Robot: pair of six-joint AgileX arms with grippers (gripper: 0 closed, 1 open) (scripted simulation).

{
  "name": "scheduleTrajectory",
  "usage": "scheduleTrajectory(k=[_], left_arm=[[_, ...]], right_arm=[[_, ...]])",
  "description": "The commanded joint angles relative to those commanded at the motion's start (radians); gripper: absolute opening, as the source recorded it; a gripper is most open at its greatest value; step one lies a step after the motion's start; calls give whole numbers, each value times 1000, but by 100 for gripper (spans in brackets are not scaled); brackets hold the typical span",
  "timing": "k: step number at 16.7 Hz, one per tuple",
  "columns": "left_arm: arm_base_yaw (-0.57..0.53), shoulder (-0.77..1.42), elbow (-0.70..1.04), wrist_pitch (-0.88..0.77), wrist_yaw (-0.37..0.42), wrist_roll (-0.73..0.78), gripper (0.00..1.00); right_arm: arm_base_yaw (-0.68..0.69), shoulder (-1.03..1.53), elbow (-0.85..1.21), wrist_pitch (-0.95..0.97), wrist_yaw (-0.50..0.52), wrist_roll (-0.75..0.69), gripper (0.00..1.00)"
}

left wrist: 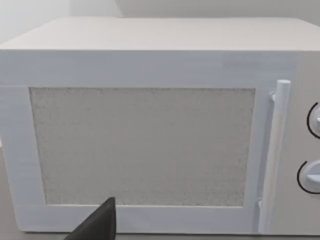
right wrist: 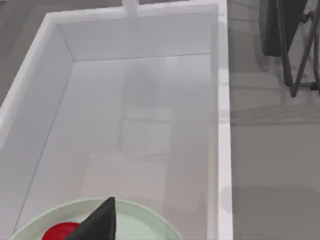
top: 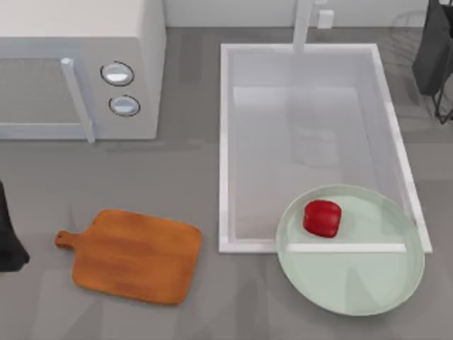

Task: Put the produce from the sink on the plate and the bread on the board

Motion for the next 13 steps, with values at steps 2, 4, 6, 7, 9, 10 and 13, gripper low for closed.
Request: scheduleTrajectory(k=[2, 4, 6, 7, 9, 10, 13], left_arm=[[0, 0, 0, 0, 0, 0, 100], [0, 0, 0, 0, 0, 0, 100], [0, 0, 0, 0, 0, 0, 100], [0, 0, 0, 0, 0, 0, 100], [0, 0, 0, 0, 0, 0, 100], [0, 0, 0, 0, 0, 0, 100], [0, 0, 0, 0, 0, 0, 100]], right_arm=[[53, 210, 153, -104, 0, 55, 100], [107, 427, 310, -209, 0, 111, 100], [160, 642, 463, -312, 1, 166, 100], [186, 747, 537, -361, 1, 192, 100], [233, 943, 675, -454, 1, 241, 100], [255, 1033, 737, -496, 1, 263, 100], [308, 1253, 892, -600, 1, 319, 100]])
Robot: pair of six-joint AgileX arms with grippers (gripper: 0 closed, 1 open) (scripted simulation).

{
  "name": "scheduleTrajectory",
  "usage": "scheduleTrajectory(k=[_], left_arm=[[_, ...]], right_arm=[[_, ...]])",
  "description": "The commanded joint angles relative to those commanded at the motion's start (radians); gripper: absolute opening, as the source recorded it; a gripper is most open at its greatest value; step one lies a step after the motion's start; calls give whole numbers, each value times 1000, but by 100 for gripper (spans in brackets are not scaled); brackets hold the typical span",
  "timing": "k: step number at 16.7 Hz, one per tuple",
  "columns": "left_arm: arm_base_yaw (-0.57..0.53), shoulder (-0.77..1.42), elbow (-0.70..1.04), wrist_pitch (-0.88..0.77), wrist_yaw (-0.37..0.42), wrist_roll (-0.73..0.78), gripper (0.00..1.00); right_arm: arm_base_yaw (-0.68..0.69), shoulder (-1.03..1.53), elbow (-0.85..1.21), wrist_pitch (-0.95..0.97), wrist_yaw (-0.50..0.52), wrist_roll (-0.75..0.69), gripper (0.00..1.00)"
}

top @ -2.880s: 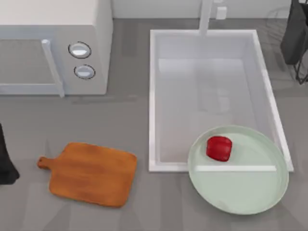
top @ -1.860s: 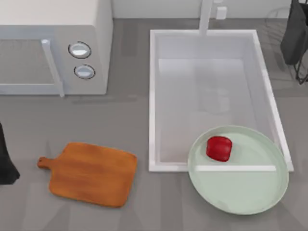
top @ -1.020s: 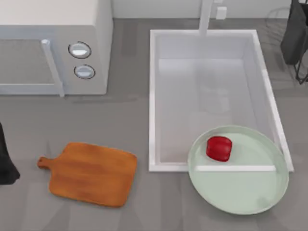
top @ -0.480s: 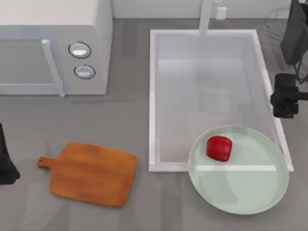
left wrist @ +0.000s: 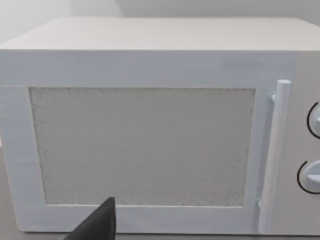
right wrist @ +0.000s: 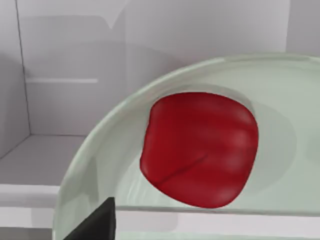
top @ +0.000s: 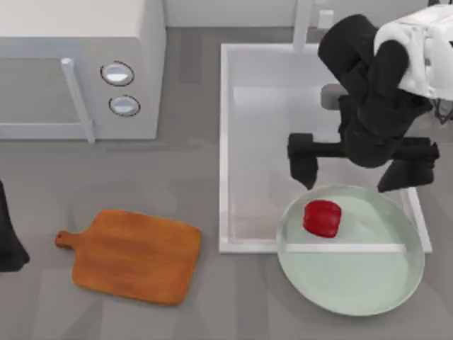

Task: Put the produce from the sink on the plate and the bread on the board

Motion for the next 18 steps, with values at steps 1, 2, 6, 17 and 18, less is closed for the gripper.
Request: scheduleTrajectory(k=[1, 2, 6, 17, 18], left_arm=[[0, 0, 0, 0, 0, 0, 100], [0, 0, 0, 0, 0, 0, 100], [0, 0, 0, 0, 0, 0, 100], [0, 0, 0, 0, 0, 0, 100], [0, 0, 0, 0, 0, 0, 100]], right_arm=[[14, 54, 39, -26, 0, 14, 100], [25, 97, 71, -48, 0, 26, 100], [42, 162, 120, -82, 0, 43, 100], [41, 261, 17, 135, 1, 45, 100], [42, 281, -3, 175, 1, 45, 100]])
